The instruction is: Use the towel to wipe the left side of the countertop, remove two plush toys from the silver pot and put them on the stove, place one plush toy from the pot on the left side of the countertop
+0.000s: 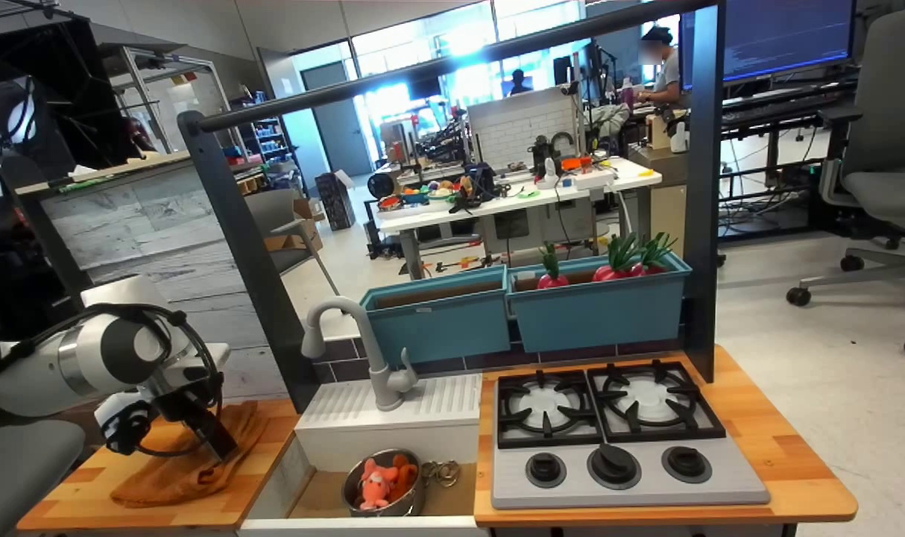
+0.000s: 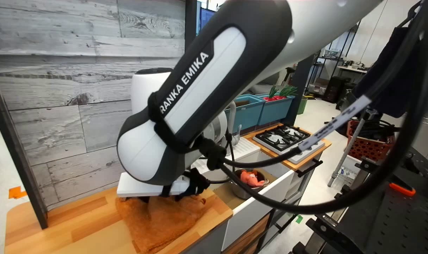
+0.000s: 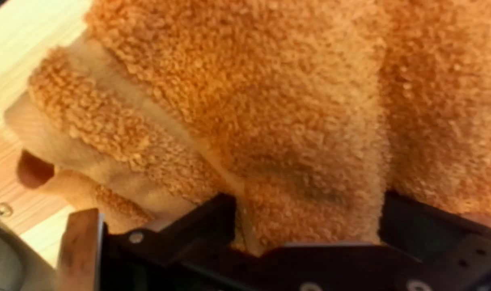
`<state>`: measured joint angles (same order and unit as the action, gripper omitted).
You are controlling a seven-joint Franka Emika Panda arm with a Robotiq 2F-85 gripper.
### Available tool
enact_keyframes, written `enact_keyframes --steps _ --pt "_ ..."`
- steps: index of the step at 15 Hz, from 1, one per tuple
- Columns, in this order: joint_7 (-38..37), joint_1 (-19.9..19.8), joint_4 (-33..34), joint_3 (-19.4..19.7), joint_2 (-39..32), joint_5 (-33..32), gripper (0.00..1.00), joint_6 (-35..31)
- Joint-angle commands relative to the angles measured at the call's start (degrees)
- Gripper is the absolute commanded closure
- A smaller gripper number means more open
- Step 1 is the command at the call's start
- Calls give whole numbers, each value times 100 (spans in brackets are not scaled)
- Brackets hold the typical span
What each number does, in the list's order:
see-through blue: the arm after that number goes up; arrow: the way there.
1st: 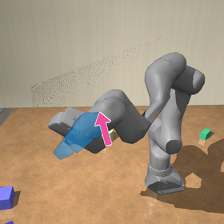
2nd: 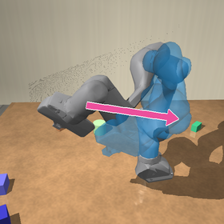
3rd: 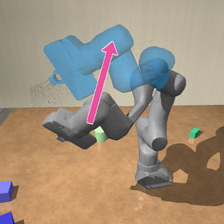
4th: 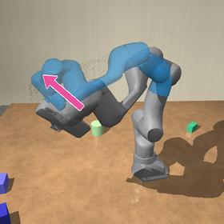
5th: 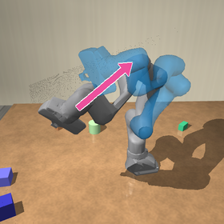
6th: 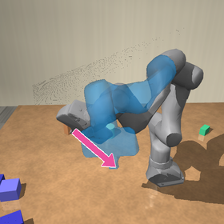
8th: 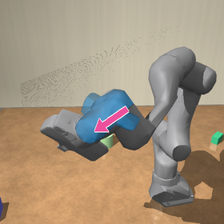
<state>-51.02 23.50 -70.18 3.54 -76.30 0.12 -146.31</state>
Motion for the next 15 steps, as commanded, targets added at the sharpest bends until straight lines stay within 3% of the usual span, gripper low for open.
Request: enact_keyframes --steps 1,6,8,10,12,15 --pt "159 212 -1132 190 946 -269 0 73" --pt "-235 804 -2408 841 2265 -737 0 -40" --pt "-528 946 -2936 1142 2812 -904 0 231" --pt "-701 878 -3290 1322 3113 -1063 0 663" --pt "-749 568 -3433 1375 3183 -1219 0 998" --pt "-633 0 -3300 1452 2730 -1532 0 892"
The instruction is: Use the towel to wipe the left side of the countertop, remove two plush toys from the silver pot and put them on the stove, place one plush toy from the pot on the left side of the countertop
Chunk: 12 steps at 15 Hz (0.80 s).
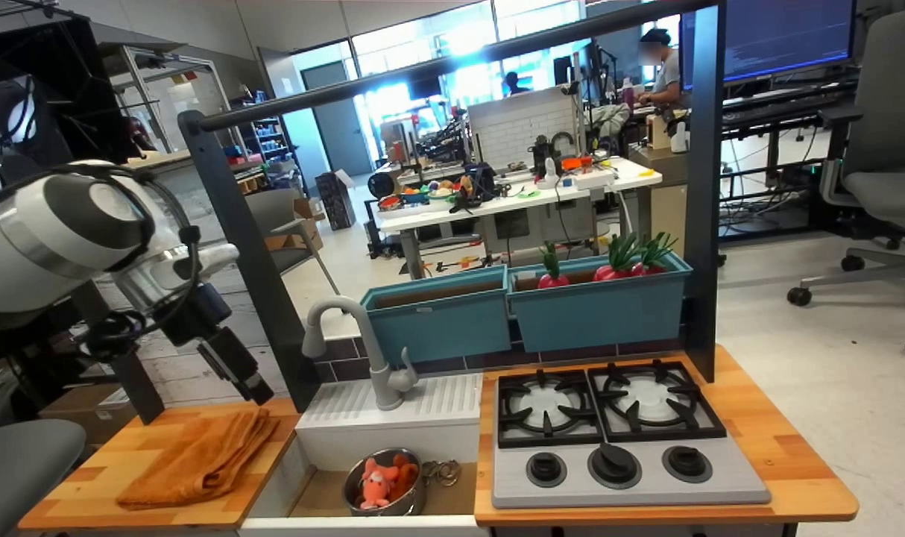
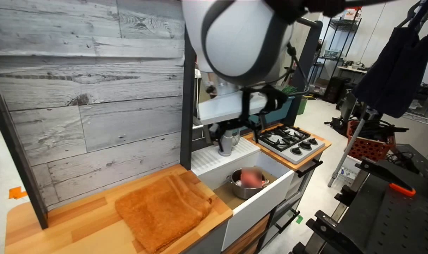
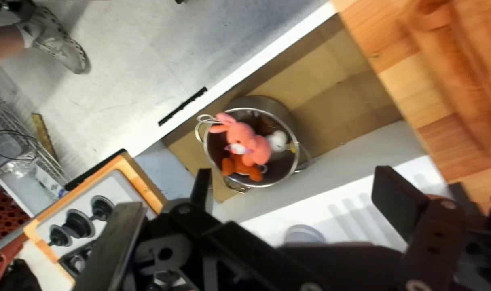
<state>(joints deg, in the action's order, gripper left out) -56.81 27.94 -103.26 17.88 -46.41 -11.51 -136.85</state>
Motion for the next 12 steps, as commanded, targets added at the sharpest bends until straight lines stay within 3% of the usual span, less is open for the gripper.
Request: enact_keyframes --steps 1,2,4,10,12 --pt "-35 -652 95 -20 -439 -395 0 -186" --pt "-103 -549 -33 -139 -129 -386 0 -2" --pt "-53 -787 1 -87 -360 -403 0 -141" --pt "153 -796 241 -75 -630 -521 0 56" --pt "-2 -854 339 45 -898 -605 0 -228"
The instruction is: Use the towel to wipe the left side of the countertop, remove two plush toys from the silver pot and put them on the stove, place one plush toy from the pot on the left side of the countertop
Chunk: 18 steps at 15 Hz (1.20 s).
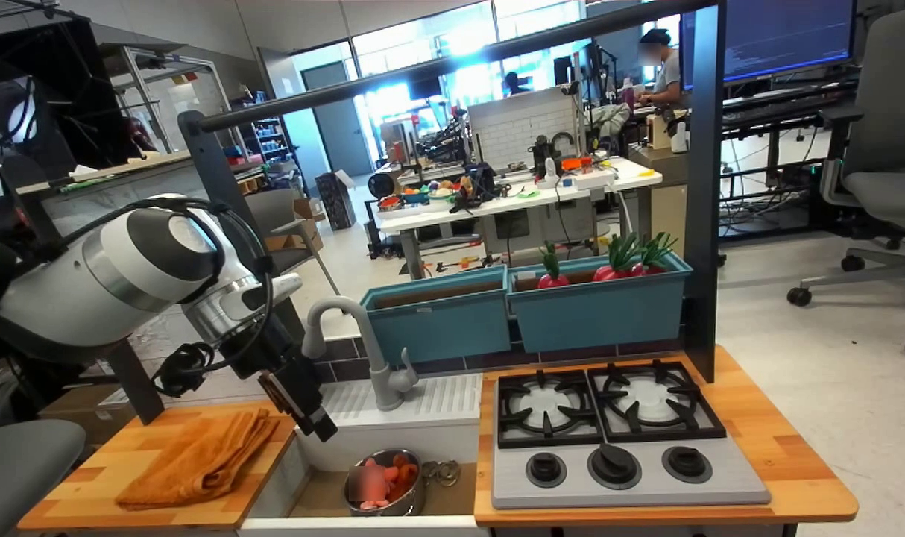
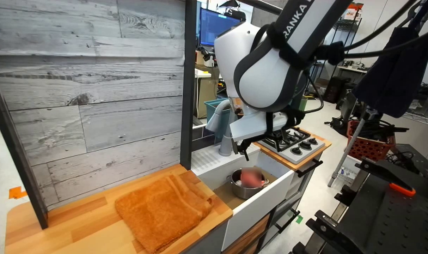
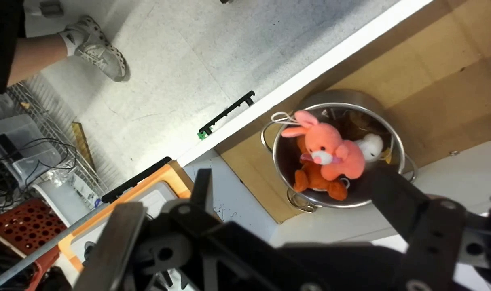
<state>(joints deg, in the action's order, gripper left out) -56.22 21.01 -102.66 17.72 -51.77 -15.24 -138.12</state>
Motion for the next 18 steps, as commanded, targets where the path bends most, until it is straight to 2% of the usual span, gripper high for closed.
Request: enact_keyframes --steps 1,5,7,9,10,13,18 --pt "-111 -192 329 112 -504 -271 0 -234" --pt "-3 -536 839 16 -1171 -59 0 -537" --pt "5 -767 942 -193 -1282 216 0 -1183" --pt "89 -775 733 -318 -1089 454 0 -1726" --pt "80 -594 794 -54 -1274 387 0 -1404" --pt "103 -571 876 -127 -1280 537 0 -1559" --pt "-173 -409 1671 58 -2008 527 0 -499"
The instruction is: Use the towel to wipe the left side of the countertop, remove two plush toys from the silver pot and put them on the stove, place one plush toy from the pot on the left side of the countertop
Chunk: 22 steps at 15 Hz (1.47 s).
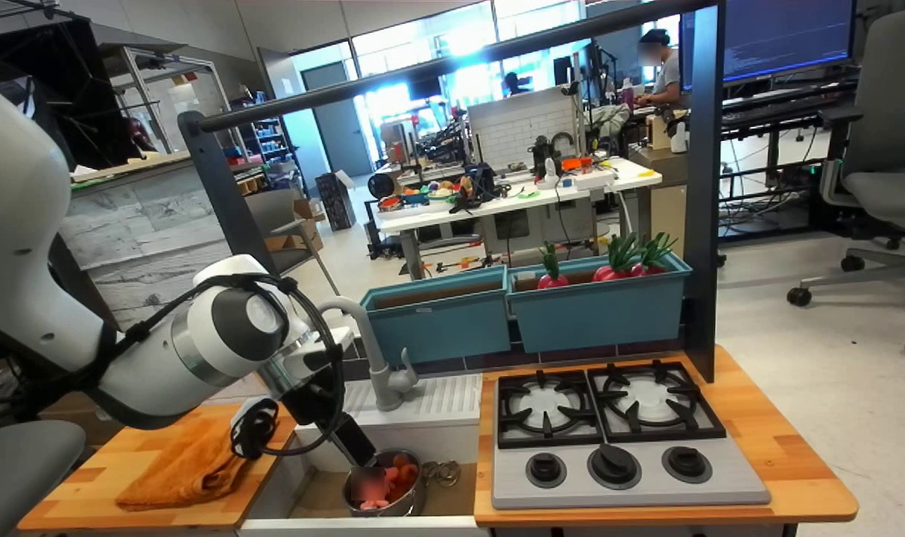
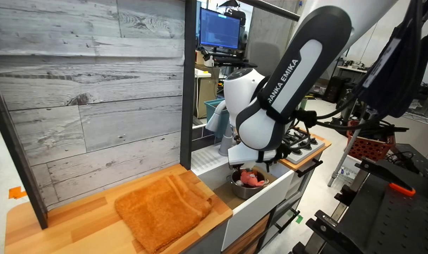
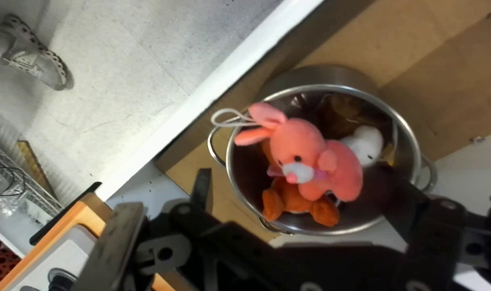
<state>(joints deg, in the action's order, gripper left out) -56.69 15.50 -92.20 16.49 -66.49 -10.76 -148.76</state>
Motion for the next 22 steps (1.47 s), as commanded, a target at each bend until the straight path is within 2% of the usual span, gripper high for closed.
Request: enact_keyframes --steps 1,3,4,6,10,14,15,17,22 --pt "-187 150 803 210 -698 45 0 749" --pt "-307 165 1175 275 -1032 -16 0 995" --pt "-349 172 1336 303 -1172 -43 25 1076" --pt "-389 163 1628 338 -1382 -85 34 1210" --pt "-436 159 2012 371 -1583 -142 65 1419" --pt "-518 156 2024 400 -1602 -331 95 1514" --pt "-539 165 1984 407 -1576 -365 99 1472" --pt "-569 195 1927 426 -1514 -438 95 1417" --pt "-571 418 1334 565 -1116 -487 96 1296"
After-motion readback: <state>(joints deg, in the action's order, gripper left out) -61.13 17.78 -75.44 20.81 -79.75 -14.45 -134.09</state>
